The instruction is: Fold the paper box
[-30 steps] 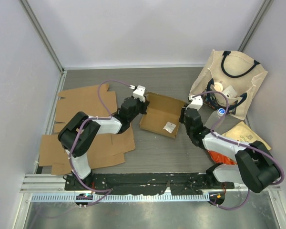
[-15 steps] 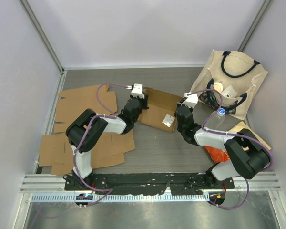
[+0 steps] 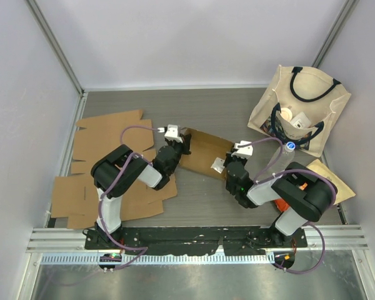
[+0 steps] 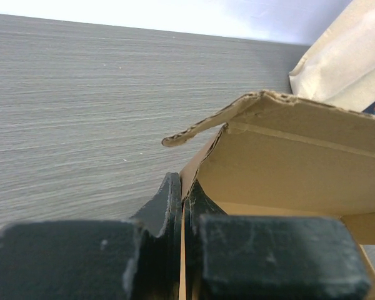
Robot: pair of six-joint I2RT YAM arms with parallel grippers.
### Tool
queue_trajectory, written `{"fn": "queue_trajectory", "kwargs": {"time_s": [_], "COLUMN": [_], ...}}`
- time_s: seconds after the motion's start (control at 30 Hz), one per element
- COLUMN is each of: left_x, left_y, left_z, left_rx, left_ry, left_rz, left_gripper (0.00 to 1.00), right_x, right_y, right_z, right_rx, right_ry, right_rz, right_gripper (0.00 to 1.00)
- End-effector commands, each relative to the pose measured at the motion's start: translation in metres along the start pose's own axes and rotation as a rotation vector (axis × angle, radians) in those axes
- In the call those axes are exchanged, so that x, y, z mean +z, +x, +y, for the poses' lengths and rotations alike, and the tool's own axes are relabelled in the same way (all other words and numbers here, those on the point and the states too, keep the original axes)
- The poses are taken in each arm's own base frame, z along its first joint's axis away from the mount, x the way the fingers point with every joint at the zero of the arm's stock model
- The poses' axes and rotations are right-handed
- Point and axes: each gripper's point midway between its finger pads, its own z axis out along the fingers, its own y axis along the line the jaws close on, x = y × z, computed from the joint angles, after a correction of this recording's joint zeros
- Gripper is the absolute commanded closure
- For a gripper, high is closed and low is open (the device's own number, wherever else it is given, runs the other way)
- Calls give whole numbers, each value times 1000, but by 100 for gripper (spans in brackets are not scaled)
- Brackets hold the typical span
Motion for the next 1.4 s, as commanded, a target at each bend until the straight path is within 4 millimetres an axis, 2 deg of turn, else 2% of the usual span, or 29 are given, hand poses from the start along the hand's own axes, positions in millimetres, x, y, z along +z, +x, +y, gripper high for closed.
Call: {"fn": "queue_trajectory", "kwargs": {"time_s": [0.0,0.13,0.33,0.4,0.43,0.47,0.5,0.53,0.6,0.63,0.67,0.7,0.73,0.77,0.8,0.83,0.9,0.93,1.0,1.03,1.1,1.13,1.17,1.2,1.23,1.27,1.3,1.33,1.37], "left_x": [-10,-25,-34,-34,-35,-35,-36,-37,-36,-36,-36,-36,-37,-37,-38,-38,-40,-40,-41,-41,-42,-42,-43,-43,-43,-43,-43,-44,-43], "left_y": [-25,-16,-5,1,2,4,4,3,0,-2,-2,-5,-7,-9,-8,-10,-10,-10,-11,-11,-9,-10,-9,-8,-9,-8,-9,-7,-7], "left_z": [-5,-1,-4,-3,-4,-2,-1,0,-2,-1,-2,-5,-6,-8,-9,-9,-11,-11,-16,-15,-18,-16,-16,-17,-16,-16,-15,-15,-15], "left_rx": [-59,-159,-253,-227,-218,-210,-190,-177,-154,-137,-125,-115,-84,-77,-66,-57,-45,-41,-28,-23,-7,-10,-11,-9,-7,-4,-9,-6,-4], "left_ry": [22,4,34,32,34,25,21,19,20,16,17,23,21,21,20,20,18,12,18,12,12,1,-2,-1,-6,-11,-16,-16,-14], "left_rz": [-103,-78,-78,-66,-64,-63,-63,-64,-74,-79,-81,-88,-95,-99,-98,-104,-105,-106,-109,-111,-110,-114,-112,-110,-112,-112,-113,-111,-110], "left_gripper": [100,100,100,100,100,100,100,100,100,100,100,100,100,100,100,100,100,100,100,100,100,100,100,100,100,100,100,100,100], "right_x": [-13,-17,-22,-25,-28,-31,-36,-38,-50,-54,-60,-71,-81,-87,-97,-108,-120,-124,-127,-124,-123,-120,-105,-102,-91,-86,-89,-84,-83], "right_y": [-18,-14,-11,-9,-10,-21,-6,-10,-5,-10,-10,-10,-9,-18,-15,-39,-55,-81,-96,-121,-139,-169,-164,-156,-163,-154,-152,-143,-146], "right_z": [-21,-21,-17,-19,-17,-16,-26,-21,-34,-26,-26,-36,-30,-26,-27,-16,-11,-4,-4,6,18,27,24,14,8,12,33,28,31], "right_rx": [111,103,97,76,88,124,33,122,85,134,145,111,120,149,137,216,226,269,280,300,261,278,221,174,169,141,158,124,117], "right_ry": [105,88,46,40,29,24,51,55,60,34,15,7,-58,-95,-133,-216,-297,-335,-316,-322,-345,-357,-261,-192,-165,-196,-345,-379,-419], "right_rz": [-107,-99,-79,-56,-45,-52,16,38,132,166,208,253,315,333,383,381,400,379,404,391,404,378,389,429,431,471,521,544,521], "right_gripper": [93,90,84,78,68,63,57,48,41,39,39,39,39,38,37,37,35,33,33,33,31,29,28,21,20,22,29,33,35]}}
